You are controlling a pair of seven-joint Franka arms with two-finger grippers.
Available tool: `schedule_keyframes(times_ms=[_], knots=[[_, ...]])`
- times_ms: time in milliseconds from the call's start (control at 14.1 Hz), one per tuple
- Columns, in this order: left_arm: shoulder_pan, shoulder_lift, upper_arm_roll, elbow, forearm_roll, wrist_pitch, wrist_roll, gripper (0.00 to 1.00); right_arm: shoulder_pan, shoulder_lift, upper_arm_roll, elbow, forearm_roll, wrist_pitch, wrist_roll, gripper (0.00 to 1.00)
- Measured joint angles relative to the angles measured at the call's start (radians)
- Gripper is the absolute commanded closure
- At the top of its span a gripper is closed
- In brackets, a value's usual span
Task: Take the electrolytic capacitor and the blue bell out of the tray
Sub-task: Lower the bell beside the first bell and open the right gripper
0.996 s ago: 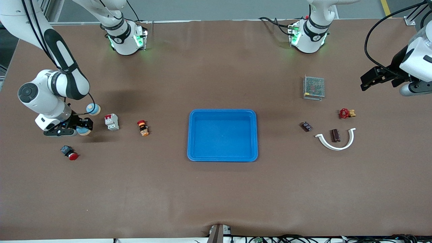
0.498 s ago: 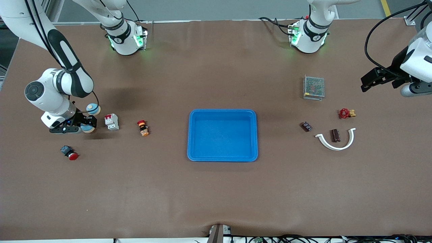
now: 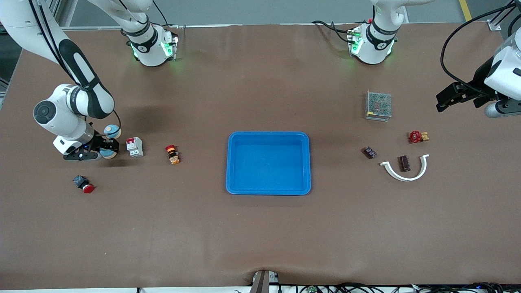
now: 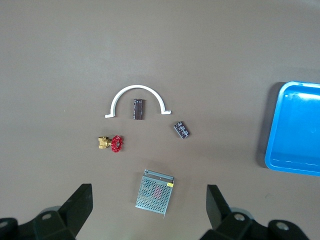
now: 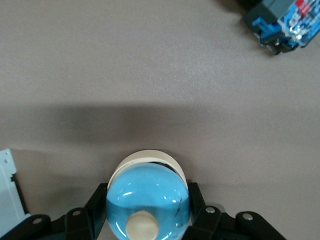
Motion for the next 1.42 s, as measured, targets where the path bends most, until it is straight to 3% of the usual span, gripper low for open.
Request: schedule_keyframes(times_ms=[213, 284, 356, 427, 996, 1422], knots=[[0.001, 0.0, 0.0, 0.0, 0.0, 0.0, 0.0, 0.0, -0.006, 0.003, 0.0, 0.0, 0.0, 0.0, -0.005, 1.0], [0.001, 0.0, 0.0, 0.0, 0.0, 0.0, 0.0, 0.0, -0.007, 0.003, 0.0, 0.0, 0.0, 0.0, -0.005, 0.93], [0.002, 0.0, 0.0, 0.0, 0.0, 0.0, 0.0, 0.0, -0.007, 0.003, 0.0, 0.0, 0.0, 0.0, -0.005, 0.4], [0.002, 0.0, 0.0, 0.0, 0.0, 0.0, 0.0, 0.0, -0.007, 0.003, 0.0, 0.0, 0.0, 0.0, -0.005, 0.0], [0.003, 0.001, 0.001, -0.003, 0.0, 0.001, 0.0, 0.0, -0.024, 0.005, 0.003, 0.002, 0.0, -0.016, -0.003, 0.0], [0.003, 0.001, 0.001, -0.003, 0.0, 0.001, 0.0, 0.0, -0.023, -0.009, 0.055, 0.124, 0.0, -0.203, 0.049, 0.0]])
